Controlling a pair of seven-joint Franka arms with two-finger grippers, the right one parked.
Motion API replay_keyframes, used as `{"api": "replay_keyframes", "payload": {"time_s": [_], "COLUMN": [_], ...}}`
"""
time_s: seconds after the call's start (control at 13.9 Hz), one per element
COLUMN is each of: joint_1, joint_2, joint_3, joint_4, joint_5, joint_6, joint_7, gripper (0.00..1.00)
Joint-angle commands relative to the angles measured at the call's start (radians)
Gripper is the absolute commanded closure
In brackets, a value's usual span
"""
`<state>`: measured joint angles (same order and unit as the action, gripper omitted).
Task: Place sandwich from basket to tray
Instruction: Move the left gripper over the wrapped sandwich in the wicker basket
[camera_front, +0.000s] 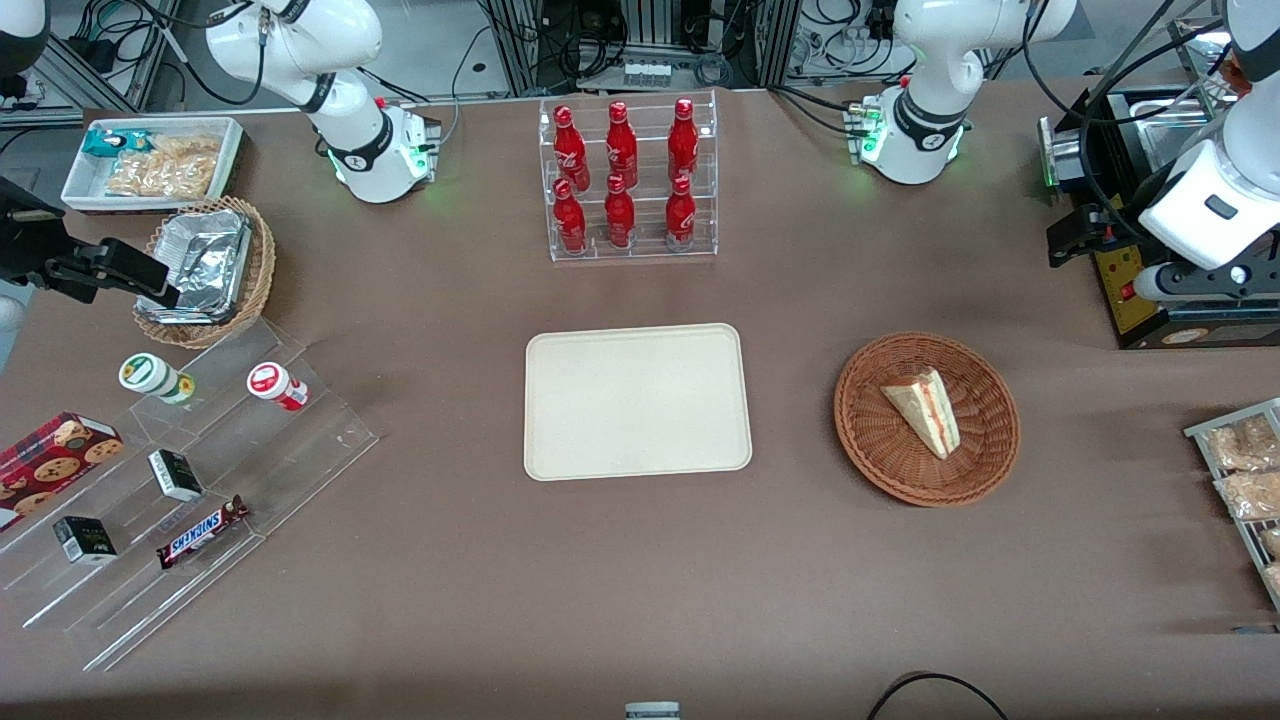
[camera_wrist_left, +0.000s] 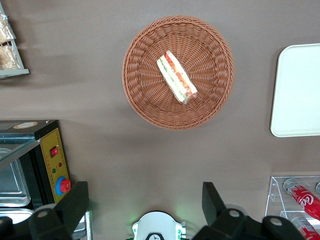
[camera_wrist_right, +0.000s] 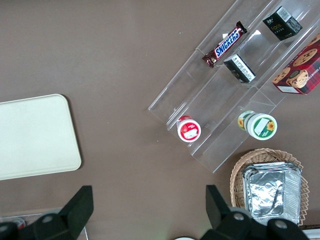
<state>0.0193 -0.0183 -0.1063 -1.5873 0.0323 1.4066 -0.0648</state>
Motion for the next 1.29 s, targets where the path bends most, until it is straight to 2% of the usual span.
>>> {"api": "replay_keyframes", "payload": {"time_s": [0.0, 0.36, 0.58, 1.01, 1.22], "joint_1": [0.014, 0.011, 0.016, 0.01, 0.004], "joint_2": [0.02, 0.052, 0.063, 0.072, 0.072], "joint_3": [-0.013, -0.015, -0.013, -0.013, -0.016], "joint_4": [0.035, 0.007, -0.057, -0.241, -0.357], "joint_5": [0.003, 0.0, 0.0, 0.003, 0.011], "joint_6": [-0.008, -0.015, -0.002, 0.156, 0.288], "joint_7": [0.0, 0.003, 0.003, 0.0, -0.004], "gripper": [0.0, 0.0, 0.0, 0.0, 0.0]}}
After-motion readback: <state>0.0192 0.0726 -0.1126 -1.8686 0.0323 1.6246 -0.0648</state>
